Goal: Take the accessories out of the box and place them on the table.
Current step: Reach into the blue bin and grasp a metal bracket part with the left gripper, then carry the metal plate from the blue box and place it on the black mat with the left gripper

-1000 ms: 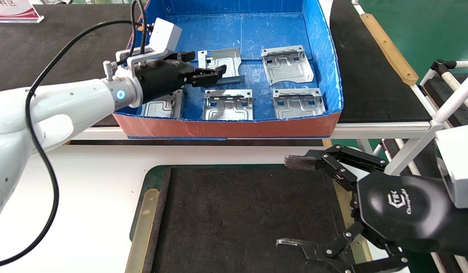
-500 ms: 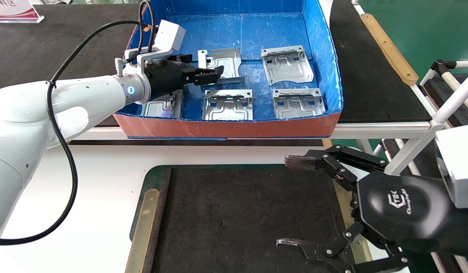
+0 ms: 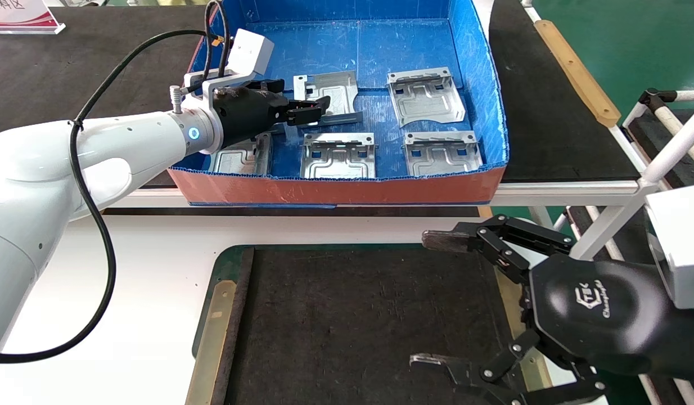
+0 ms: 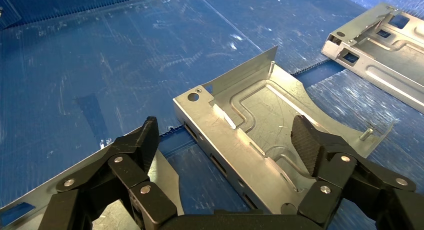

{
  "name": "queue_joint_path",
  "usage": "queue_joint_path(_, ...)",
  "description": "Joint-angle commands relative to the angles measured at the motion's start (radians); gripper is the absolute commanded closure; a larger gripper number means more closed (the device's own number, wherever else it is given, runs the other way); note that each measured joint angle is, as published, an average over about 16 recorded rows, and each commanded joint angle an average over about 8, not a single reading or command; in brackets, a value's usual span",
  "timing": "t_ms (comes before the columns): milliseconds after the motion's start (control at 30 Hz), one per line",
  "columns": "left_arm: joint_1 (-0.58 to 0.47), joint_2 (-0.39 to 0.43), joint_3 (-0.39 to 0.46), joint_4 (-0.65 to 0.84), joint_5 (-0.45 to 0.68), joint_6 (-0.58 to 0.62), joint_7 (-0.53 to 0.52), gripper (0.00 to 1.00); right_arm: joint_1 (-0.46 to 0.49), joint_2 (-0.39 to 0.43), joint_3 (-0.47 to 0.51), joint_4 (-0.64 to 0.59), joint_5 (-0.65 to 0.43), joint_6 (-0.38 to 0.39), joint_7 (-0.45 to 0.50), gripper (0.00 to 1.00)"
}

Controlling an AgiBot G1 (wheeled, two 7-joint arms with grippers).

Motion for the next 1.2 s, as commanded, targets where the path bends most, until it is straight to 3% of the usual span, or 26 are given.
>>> queue_joint_path(33, 0.001, -0.001, 0.0, -0.001, 0.0, 0.001, -0.001, 1.0, 0.0, 0.0, 0.0, 0.0, 0.0, 0.0, 0.0, 0.9)
queue_joint_path(67, 0.001, -0.001, 0.0, -0.002, 0.0, 0.002, -0.001, 1.0, 0.0, 0.0, 0.0, 0.0, 0.0, 0.0, 0.0, 0.99)
queue_joint_path(100, 0.001, -0.001, 0.0, -0.002, 0.0, 0.002, -0.002, 1.0, 0.0, 0.0, 0.0, 0.0, 0.0, 0.0, 0.0, 1.0)
queue_joint_path(1200, 0.004, -0.008, -0.001, -0.01, -0.004, 0.007, -0.007, 1.0, 0.0, 0.0, 0.0, 0.0, 0.0, 0.0, 0.0, 1.0)
